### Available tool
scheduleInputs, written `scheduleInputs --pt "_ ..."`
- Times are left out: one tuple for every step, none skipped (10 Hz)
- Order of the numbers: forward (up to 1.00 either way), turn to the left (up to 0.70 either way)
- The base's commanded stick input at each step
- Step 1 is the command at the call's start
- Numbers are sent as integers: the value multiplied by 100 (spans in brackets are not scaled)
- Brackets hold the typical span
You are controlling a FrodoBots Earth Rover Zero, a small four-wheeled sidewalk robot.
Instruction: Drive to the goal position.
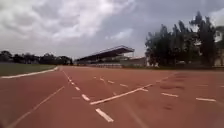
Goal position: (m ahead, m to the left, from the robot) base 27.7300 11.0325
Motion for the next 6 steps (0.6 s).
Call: scheduleInputs --pt "30 0" --pt "30 0" --pt "30 0" --pt "30 0" --pt "30 0" --pt "30 0"
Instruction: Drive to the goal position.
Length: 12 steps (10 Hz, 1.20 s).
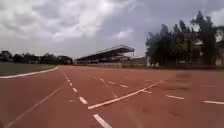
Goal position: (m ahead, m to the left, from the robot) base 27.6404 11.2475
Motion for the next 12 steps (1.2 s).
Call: scheduleInputs --pt "30 0" --pt "30 0" --pt "30 0" --pt "30 0" --pt "30 0" --pt "30 0" --pt "30 0" --pt "30 0" --pt "30 0" --pt "30 0" --pt "30 0" --pt "30 0"
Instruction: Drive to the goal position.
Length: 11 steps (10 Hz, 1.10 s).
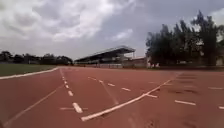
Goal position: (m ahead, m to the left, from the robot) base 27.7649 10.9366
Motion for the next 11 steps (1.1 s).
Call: scheduleInputs --pt "30 0" --pt "30 0" --pt "30 0" --pt "38 0" --pt "45 0" --pt "45 0" --pt "45 0" --pt "45 0" --pt "45 0" --pt "45 0" --pt "45 0"
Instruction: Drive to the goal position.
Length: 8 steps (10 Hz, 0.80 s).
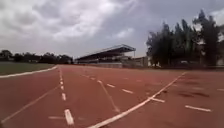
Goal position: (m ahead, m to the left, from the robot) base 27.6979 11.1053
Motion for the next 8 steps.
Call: scheduleInputs --pt "45 0" --pt "45 0" --pt "45 0" --pt "45 0" --pt "45 0" --pt "45 0" --pt "45 0" --pt "45 0"
